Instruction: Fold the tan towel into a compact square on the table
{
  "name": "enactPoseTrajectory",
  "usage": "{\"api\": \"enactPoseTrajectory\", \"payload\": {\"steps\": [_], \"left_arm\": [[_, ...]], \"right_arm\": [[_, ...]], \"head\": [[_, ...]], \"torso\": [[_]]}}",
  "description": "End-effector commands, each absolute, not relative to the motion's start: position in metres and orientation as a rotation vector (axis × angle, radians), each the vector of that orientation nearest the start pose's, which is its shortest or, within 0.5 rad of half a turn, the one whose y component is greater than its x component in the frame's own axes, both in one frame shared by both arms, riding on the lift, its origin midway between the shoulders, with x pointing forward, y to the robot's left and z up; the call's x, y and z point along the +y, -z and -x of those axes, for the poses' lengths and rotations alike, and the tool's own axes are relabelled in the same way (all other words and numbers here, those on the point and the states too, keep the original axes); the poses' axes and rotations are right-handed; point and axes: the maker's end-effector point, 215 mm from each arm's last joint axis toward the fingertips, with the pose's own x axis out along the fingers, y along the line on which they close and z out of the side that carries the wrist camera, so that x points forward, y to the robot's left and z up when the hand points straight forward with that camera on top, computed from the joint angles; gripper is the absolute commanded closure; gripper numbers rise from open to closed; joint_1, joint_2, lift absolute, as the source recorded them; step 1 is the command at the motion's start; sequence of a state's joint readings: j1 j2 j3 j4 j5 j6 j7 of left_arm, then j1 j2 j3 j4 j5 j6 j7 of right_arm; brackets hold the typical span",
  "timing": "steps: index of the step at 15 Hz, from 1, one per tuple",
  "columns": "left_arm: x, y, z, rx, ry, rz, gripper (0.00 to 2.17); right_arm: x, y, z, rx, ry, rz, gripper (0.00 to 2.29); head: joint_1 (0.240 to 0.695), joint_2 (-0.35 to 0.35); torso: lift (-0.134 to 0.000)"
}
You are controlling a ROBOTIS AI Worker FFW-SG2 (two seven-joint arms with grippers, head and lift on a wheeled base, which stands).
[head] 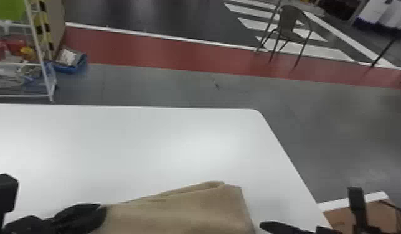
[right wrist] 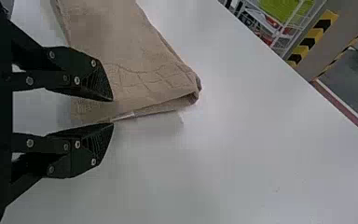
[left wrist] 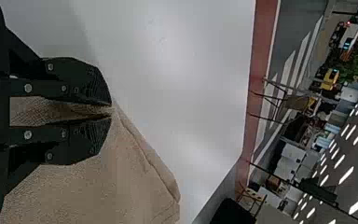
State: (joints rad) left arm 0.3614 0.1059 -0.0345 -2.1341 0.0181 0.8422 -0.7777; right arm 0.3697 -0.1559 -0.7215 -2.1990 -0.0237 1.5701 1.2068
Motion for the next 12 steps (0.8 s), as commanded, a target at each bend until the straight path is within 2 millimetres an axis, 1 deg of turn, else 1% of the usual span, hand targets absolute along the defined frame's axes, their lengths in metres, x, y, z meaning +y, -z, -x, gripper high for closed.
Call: {"api": "enactPoseTrajectory", "payload": {"steps": [1, 2, 4, 5, 6, 8, 9, 10, 11, 12], "left_arm": [[0.086, 0.437, -0.369, 0.641, 0.800, 0.166, 0.08], [0.088, 0.434, -0.368, 0.636, 0.796, 0.165, 0.07], [0.095, 0.424, -0.370, 0.605, 0.785, 0.171, 0.07], [0.101, 0.417, -0.372, 0.587, 0.775, 0.178, 0.07], [0.106, 0.410, -0.374, 0.570, 0.768, 0.189, 0.07], [0.116, 0.402, -0.372, 0.554, 0.757, 0.213, 0.07], [0.122, 0.396, -0.369, 0.540, 0.752, 0.227, 0.07], [0.126, 0.391, -0.363, 0.528, 0.748, 0.239, 0.07], [0.126, 0.387, -0.359, 0.518, 0.753, 0.246, 0.07], [0.125, 0.387, -0.358, 0.519, 0.755, 0.247, 0.08]], "right_arm": [[-0.364, 0.406, -0.276, 0.865, -0.324, -0.726, 0.03], [-0.366, 0.398, -0.278, 0.842, -0.331, -0.727, 0.03], [-0.370, 0.394, -0.282, 0.825, -0.323, -0.723, 0.04], [-0.371, 0.388, -0.289, 0.808, -0.327, -0.719, 0.04], [-0.369, 0.389, -0.293, 0.802, -0.332, -0.731, 0.05], [-0.366, 0.396, -0.295, 0.808, -0.330, -0.752, 0.05], [-0.364, 0.397, -0.302, 0.786, -0.336, -0.756, 0.05], [-0.364, 0.395, -0.315, 0.754, -0.351, -0.748, 0.05], [-0.362, 0.393, -0.328, 0.734, -0.369, -0.751, 0.07], [-0.361, 0.391, -0.336, 0.720, -0.378, -0.737, 0.07]], "head": [[0.695, -0.350], [0.695, -0.350], [0.695, -0.350], [0.695, -0.350], [0.695, -0.350], [0.695, -0.350], [0.695, -0.350], [0.695, -0.350], [0.695, -0.350], [0.695, -0.350]], "torso": [[-0.123], [-0.123], [-0.123], [-0.123], [-0.123], [-0.123], [-0.123], [-0.123], [-0.123], [-0.123]]}}
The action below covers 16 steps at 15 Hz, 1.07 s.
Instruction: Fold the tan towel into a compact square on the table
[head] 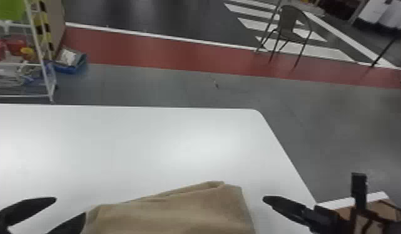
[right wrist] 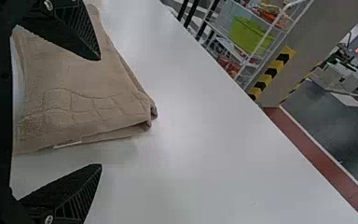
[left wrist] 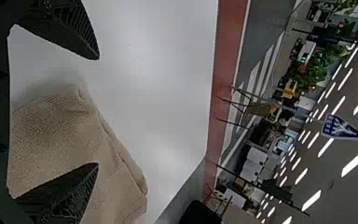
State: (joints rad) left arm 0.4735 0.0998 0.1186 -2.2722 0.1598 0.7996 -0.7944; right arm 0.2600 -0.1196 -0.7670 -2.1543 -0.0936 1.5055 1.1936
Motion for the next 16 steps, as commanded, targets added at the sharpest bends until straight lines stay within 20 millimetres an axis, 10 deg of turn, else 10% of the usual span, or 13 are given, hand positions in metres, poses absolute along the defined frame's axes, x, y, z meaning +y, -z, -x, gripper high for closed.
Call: {"api": "enactPoseTrajectory", "payload": {"steps": [1, 11, 16], "left_arm": [[0.124, 0.389, -0.356, 0.524, 0.759, 0.250, 0.08], [0.106, 0.398, -0.338, 0.569, 0.804, 0.266, 0.21], [0.113, 0.403, -0.341, 0.584, 0.791, 0.258, 0.21]], "right_arm": [[-0.360, 0.390, -0.343, 0.705, -0.382, -0.715, 0.07], [-0.347, 0.410, -0.405, 0.636, -0.452, -0.590, 0.22], [-0.324, 0.417, -0.402, 0.671, -0.508, -0.582, 0.38]], "head": [[0.695, -0.350], [0.695, -0.350], [0.695, -0.339]], "torso": [[-0.123], [-0.123], [-0.123]]}}
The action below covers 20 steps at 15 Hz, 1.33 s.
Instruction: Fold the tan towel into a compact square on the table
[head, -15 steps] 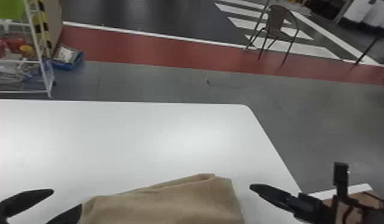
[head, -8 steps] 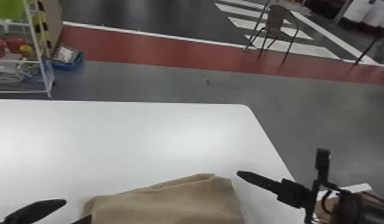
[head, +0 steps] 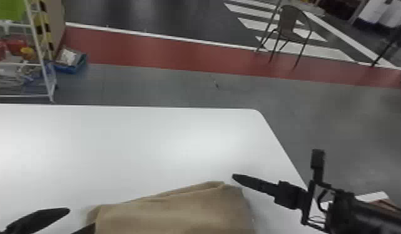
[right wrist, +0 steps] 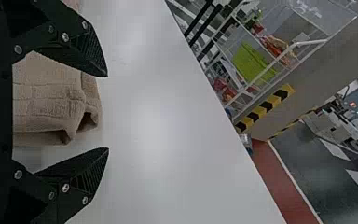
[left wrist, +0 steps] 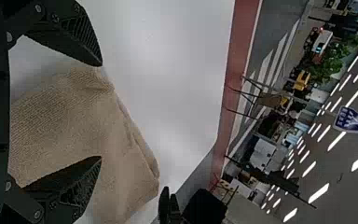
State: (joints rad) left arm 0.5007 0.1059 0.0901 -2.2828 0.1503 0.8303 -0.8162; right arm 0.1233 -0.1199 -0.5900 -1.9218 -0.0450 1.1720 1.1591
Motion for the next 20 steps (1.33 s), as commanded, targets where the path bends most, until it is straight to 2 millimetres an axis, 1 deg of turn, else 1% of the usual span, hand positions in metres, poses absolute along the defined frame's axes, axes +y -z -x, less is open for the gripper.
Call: {"api": "enactPoseTrajectory", "payload": {"steps": [1, 3, 5, 6, 7, 8, 9, 10, 11, 16, 17, 18, 19, 20], "left_arm": [[0.114, 0.402, -0.343, 0.582, 0.789, 0.255, 0.21], [0.115, 0.400, -0.348, 0.575, 0.787, 0.249, 0.21], [0.115, 0.402, -0.352, 0.575, 0.787, 0.254, 0.21], [0.113, 0.401, -0.353, 0.573, 0.791, 0.253, 0.21], [0.113, 0.400, -0.354, 0.571, 0.792, 0.250, 0.21], [0.113, 0.399, -0.356, 0.570, 0.791, 0.249, 0.21], [0.113, 0.400, -0.356, 0.572, 0.790, 0.248, 0.21], [0.113, 0.401, -0.356, 0.579, 0.789, 0.251, 0.21], [0.114, 0.404, -0.354, 0.594, 0.786, 0.255, 0.21], [0.111, 0.402, -0.354, 0.592, 0.794, 0.261, 0.21], [0.110, 0.402, -0.353, 0.594, 0.799, 0.269, 0.20], [0.110, 0.402, -0.351, 0.596, 0.804, 0.276, 0.19], [0.108, 0.399, -0.348, 0.592, 0.824, 0.291, 0.19], [0.105, 0.398, -0.345, 0.589, 0.838, 0.303, 0.19]], "right_arm": [[-0.322, 0.420, -0.398, 0.687, -0.513, -0.576, 0.38], [-0.325, 0.421, -0.395, 0.707, -0.519, -0.547, 0.38], [-0.329, 0.424, -0.394, 0.735, -0.536, -0.515, 0.56], [-0.329, 0.423, -0.393, 0.733, -0.545, -0.505, 0.75], [-0.329, 0.423, -0.394, 0.733, -0.545, -0.500, 1.22], [-0.328, 0.421, -0.394, 0.730, -0.552, -0.502, 1.50], [-0.324, 0.418, -0.394, 0.722, -0.568, -0.508, 1.55], [-0.322, 0.414, -0.394, 0.715, -0.577, -0.508, 1.66], [-0.322, 0.413, -0.395, 0.717, -0.574, -0.508, 1.66], [-0.325, 0.410, -0.399, 0.715, -0.567, -0.504, 1.66], [-0.325, 0.411, -0.398, 0.724, -0.562, -0.486, 1.27], [-0.326, 0.412, -0.395, 0.723, -0.561, -0.471, 0.55], [-0.330, 0.407, -0.394, 0.709, -0.569, -0.464, 0.23], [-0.337, 0.404, -0.394, 0.702, -0.572, -0.441, 0.23]], "head": [[0.695, -0.333], [0.695, -0.315], [0.695, -0.311], [0.695, -0.312], [0.695, -0.316], [0.695, -0.318], [0.695, -0.319], [0.695, -0.319], [0.695, -0.317], [0.695, -0.313], [0.695, -0.314], [0.695, -0.316], [0.695, -0.317], [0.695, -0.321]], "torso": [[-0.123], [-0.123], [-0.123], [-0.123], [-0.123], [-0.123], [-0.123], [-0.123], [-0.123], [-0.123], [-0.123], [-0.123], [-0.123], [-0.123]]}}
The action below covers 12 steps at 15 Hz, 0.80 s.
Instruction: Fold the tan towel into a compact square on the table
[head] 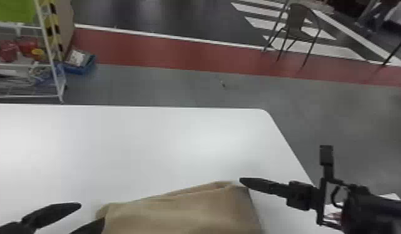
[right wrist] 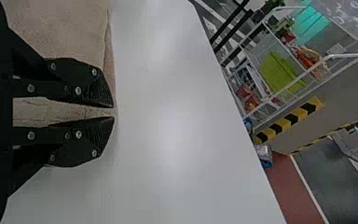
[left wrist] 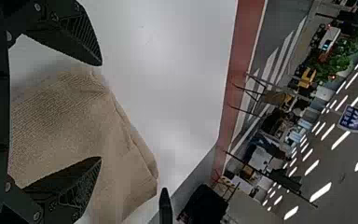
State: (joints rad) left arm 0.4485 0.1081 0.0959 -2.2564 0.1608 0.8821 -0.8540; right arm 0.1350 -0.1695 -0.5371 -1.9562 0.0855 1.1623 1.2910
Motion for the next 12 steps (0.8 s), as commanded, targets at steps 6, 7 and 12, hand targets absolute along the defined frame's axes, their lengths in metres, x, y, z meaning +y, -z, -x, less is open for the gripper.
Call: {"api": "enactPoseTrajectory", "payload": {"steps": [6, 7, 12], "left_arm": [[0.094, 0.413, -0.364, 0.549, 0.856, 0.283, 0.33], [0.096, 0.416, -0.371, 0.533, 0.848, 0.270, 0.36], [0.107, 0.431, -0.379, 0.534, 0.820, 0.225, 0.97]], "right_arm": [[-0.350, 0.408, -0.391, 0.652, -0.635, -0.290, 0.24], [-0.351, 0.406, -0.390, 0.643, -0.642, -0.273, 0.24], [-0.362, 0.397, -0.389, 0.613, -0.632, -0.224, 0.25]], "head": [[0.695, -0.350], [0.695, -0.350], [0.695, -0.350]], "torso": [[-0.123], [-0.123], [-0.123]]}}
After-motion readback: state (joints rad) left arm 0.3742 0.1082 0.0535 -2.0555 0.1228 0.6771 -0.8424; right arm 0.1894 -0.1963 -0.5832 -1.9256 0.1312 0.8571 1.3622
